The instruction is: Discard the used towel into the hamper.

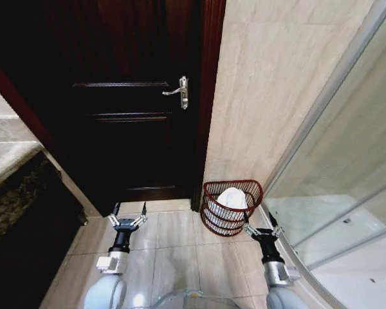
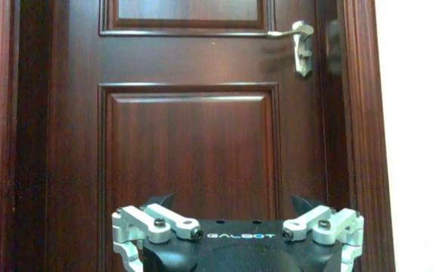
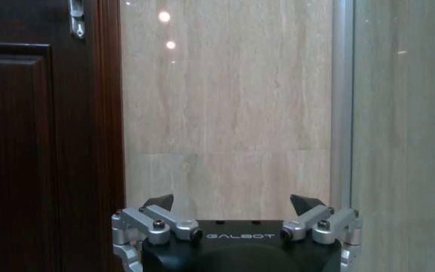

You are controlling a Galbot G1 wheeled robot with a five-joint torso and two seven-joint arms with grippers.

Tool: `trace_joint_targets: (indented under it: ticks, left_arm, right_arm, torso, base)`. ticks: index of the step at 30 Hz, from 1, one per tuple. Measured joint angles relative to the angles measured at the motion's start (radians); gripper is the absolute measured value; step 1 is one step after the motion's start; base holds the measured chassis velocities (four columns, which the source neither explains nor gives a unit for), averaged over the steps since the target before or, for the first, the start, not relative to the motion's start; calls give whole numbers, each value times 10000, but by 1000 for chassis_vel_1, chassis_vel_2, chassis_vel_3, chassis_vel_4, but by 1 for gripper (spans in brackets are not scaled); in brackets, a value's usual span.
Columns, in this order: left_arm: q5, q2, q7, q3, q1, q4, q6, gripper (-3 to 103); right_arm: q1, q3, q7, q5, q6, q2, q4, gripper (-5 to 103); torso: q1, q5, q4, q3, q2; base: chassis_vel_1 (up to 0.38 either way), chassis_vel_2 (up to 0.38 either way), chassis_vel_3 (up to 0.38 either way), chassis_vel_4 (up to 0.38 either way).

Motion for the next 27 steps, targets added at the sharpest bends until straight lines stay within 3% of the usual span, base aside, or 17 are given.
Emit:
trace_joint_targets:
  ticks: [11, 19, 27]
  left_arm:
    - [455, -133, -174, -9, 413, 87, -861, 100]
    - [478, -209, -217, -49, 453, -114, -852, 100]
    - [454, -143, -244, -126, 445, -124, -885, 100]
  right_arm:
    - [-512, -103, 408, -43, 609, -152, 8, 100]
    - [-797, 21, 538, 293, 642, -312, 94, 100]
    - [-887, -182, 565, -134, 690, -24, 169, 100]
  torso:
    - [0, 0, 0, 0, 0]
    - [-1, 1, 1, 0, 0]
    - [-1, 1, 1, 0, 0]
  base:
    - [0, 0, 0, 0]
    - [52, -50, -43, 54]
    - [58, -60, -58, 47]
